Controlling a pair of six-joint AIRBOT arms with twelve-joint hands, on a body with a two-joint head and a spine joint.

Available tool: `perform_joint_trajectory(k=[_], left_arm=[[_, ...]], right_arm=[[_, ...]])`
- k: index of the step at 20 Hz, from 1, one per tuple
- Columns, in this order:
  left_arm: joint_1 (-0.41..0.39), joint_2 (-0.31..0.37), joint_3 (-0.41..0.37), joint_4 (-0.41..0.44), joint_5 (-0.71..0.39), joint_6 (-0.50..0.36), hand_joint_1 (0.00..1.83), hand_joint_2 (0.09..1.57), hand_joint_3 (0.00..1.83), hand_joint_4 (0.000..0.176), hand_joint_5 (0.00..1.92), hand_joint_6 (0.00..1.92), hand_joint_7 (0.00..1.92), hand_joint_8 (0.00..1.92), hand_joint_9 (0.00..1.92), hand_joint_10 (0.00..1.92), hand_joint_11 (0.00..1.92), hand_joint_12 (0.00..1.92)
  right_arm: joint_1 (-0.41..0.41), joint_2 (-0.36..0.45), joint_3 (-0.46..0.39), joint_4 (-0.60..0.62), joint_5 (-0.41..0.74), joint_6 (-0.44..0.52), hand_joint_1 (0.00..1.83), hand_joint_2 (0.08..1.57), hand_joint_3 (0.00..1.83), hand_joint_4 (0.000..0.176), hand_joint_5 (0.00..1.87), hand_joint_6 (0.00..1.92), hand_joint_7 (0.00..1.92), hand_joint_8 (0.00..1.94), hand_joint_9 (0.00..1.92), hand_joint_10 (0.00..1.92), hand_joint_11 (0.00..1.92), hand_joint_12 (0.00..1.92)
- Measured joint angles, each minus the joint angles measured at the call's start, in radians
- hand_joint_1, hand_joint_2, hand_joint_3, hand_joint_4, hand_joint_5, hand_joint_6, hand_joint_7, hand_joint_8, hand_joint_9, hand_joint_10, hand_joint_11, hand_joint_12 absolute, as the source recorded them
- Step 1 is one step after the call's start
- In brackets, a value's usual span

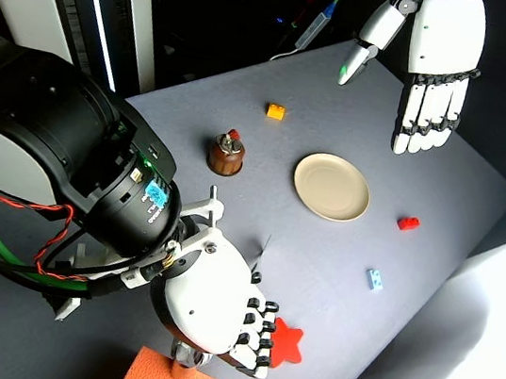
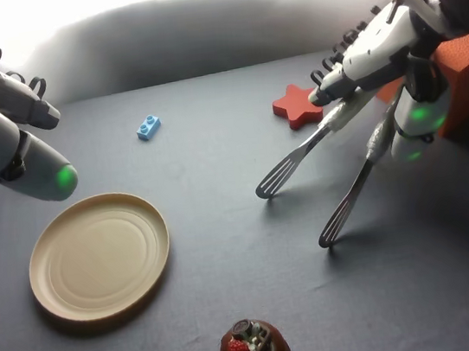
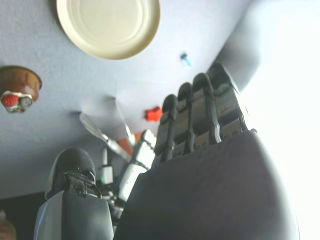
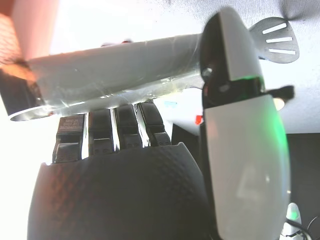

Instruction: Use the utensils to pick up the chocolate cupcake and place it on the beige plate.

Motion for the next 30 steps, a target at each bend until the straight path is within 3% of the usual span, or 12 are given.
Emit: perform_joint_trajectory(k=[11,16,26,27,30], left_arm=[[-0.003,0.000,-0.001,-0.001,0.001,0.000,0.15,1.09,0.00,0.000,0.11,0.00,0.11,0.00,0.11,0.00,0.00,0.27],[-0.005,0.000,-0.002,-0.002,0.001,0.000,0.14,1.10,0.00,0.000,0.09,0.00,0.10,0.00,0.09,0.00,0.00,0.23],[-0.007,0.000,-0.003,-0.003,0.001,0.000,0.15,1.09,0.00,0.000,0.10,0.00,0.11,0.00,0.11,0.00,0.00,0.29],[-0.007,0.000,-0.003,-0.003,0.001,0.000,0.13,1.10,0.00,0.000,0.09,0.00,0.09,0.00,0.09,0.00,0.00,0.24],[-0.007,0.000,-0.003,-0.002,0.001,0.000,0.16,1.10,0.00,0.000,0.10,0.00,0.10,0.00,0.10,0.00,0.00,0.29]], right_arm=[[-0.001,-0.024,0.033,0.000,-0.014,0.003,0.87,1.07,0.00,0.000,0.02,0.00,0.01,0.00,0.01,0.00,0.00,0.20],[-0.025,-0.033,0.035,-0.004,0.010,0.007,0.93,1.06,0.00,0.000,0.11,0.00,0.10,0.00,0.11,0.01,0.00,0.40],[-0.037,-0.040,0.045,-0.003,0.037,0.004,0.89,1.05,0.00,0.000,0.31,0.01,0.36,0.01,0.41,0.02,0.00,0.95],[-0.038,-0.040,0.045,-0.003,0.039,0.003,0.93,1.03,0.00,0.000,0.38,0.02,0.42,0.01,0.47,0.03,0.00,1.07],[-0.043,-0.041,0.045,-0.003,0.050,0.003,0.96,1.04,0.00,0.000,0.45,0.02,0.50,0.02,0.54,0.05,0.03,1.14]])
